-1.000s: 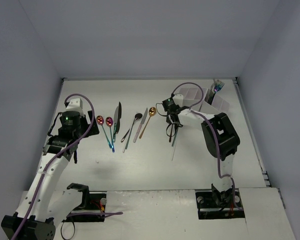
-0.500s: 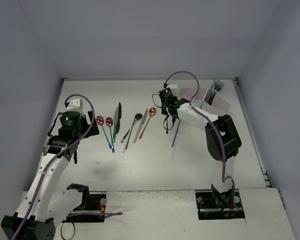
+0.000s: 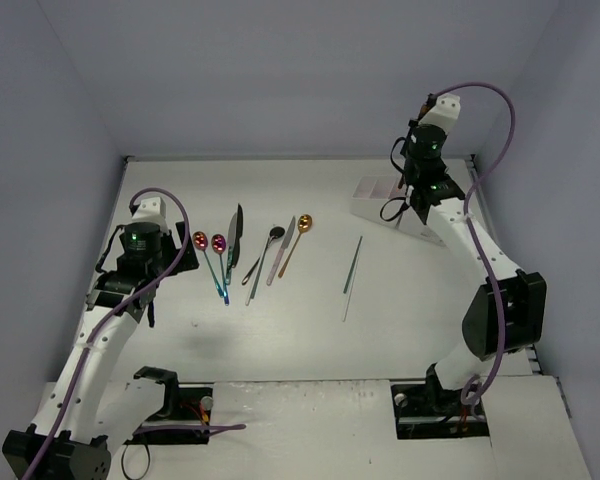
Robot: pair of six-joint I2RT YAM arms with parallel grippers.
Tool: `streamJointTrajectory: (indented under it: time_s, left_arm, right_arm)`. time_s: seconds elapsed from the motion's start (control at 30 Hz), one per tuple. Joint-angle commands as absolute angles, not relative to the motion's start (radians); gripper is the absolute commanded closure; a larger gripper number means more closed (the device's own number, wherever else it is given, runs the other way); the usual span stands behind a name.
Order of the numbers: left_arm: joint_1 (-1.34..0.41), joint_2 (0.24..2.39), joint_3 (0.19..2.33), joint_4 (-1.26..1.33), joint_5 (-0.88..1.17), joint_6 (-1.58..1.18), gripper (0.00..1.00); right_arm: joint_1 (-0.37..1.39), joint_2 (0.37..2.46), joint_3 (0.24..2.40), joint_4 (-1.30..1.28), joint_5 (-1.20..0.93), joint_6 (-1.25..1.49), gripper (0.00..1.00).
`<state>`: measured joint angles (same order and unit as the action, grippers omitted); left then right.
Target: Sort the eating utensils into containers
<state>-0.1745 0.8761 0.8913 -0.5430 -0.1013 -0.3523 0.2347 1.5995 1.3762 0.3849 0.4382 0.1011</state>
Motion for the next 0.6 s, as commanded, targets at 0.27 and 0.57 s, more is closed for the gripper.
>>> streamJointTrajectory:
  time_s: [0.27,0.57]
  left_arm:
    - [-0.168,0.882,0.904,-0.515,-0.093,-0.351,0.21]
    - [-0.167,0.883,0.905,-0.514,-0.089,-0.353,0.21]
  right_arm:
    - [0.186,1.771,1.350,0.882,0.416,-0.074,1.00]
    - [0.184,1.865,1.290,0.956,0.422,-0.078,1.00]
